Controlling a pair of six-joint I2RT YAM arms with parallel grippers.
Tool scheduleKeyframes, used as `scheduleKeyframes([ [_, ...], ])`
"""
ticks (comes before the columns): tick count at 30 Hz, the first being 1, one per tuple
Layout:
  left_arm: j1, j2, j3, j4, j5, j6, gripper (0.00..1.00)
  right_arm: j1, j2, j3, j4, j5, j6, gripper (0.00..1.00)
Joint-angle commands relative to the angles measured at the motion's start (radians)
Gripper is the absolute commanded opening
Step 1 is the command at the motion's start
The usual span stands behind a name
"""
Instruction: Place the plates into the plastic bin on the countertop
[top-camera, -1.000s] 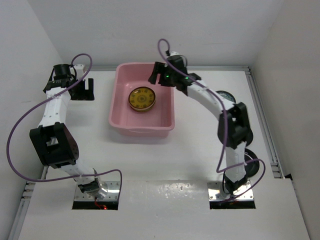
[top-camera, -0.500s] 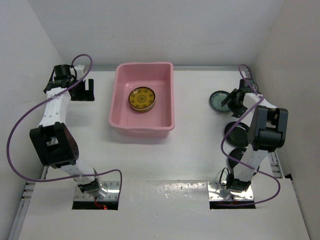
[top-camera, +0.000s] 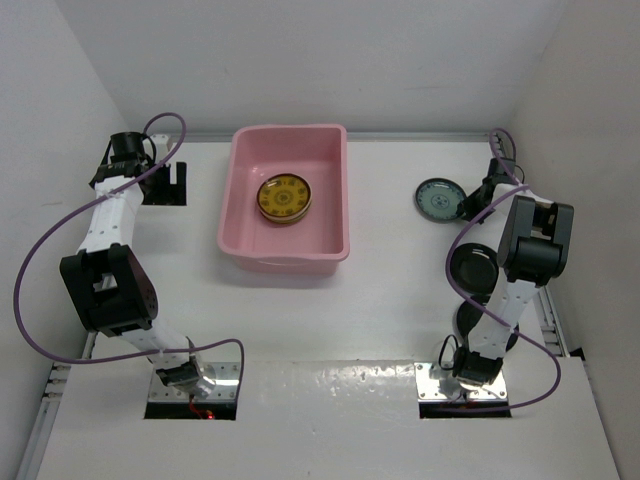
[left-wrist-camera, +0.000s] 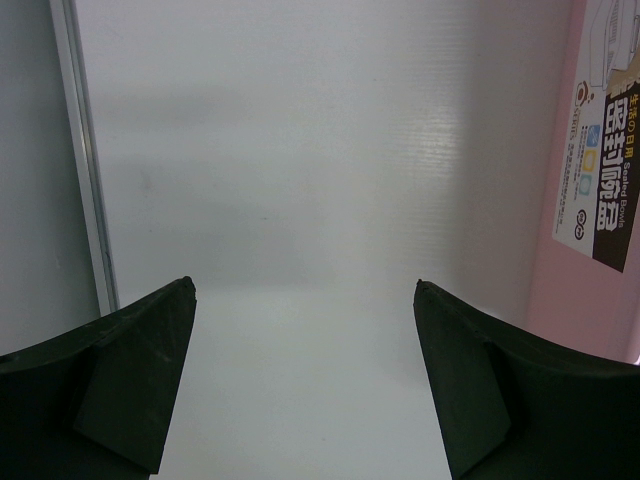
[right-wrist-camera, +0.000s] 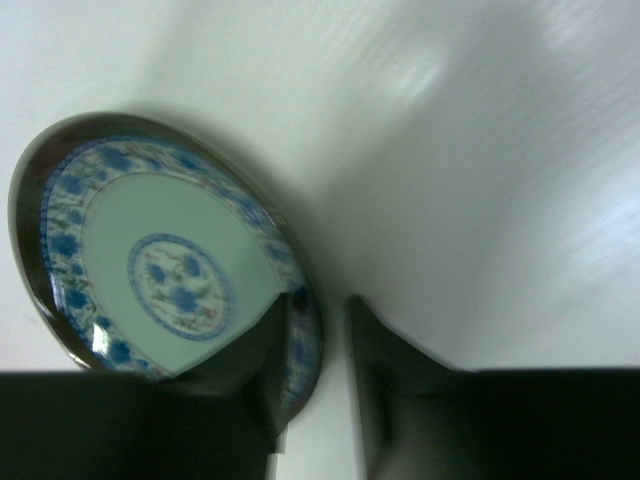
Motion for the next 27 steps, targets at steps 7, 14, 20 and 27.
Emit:
scheduleKeyframes([
  [7, -0.009, -0.013, 0.005, 0.008, -0.020, 0.010, 0.92, 0.031, -0.041, -0.031, 0.089, -0.061, 0.014, 0.00],
  [14, -0.018, -0.013, 0.005, 0.008, -0.011, 0.010, 0.92, 0.189, -0.332, -0.061, 0.275, -0.023, 0.063, 0.00],
  [20, -0.027, -0.022, 0.014, 0.008, 0.030, 0.010, 0.92, 0.416, -0.409, 0.047, 0.302, -0.053, 0.010, 0.00],
  [27, 0.057, -0.105, 0.014, -0.053, 0.777, 0.134, 0.90, 0.654, -0.156, 0.322, 0.101, -0.145, -0.037, 0.00],
])
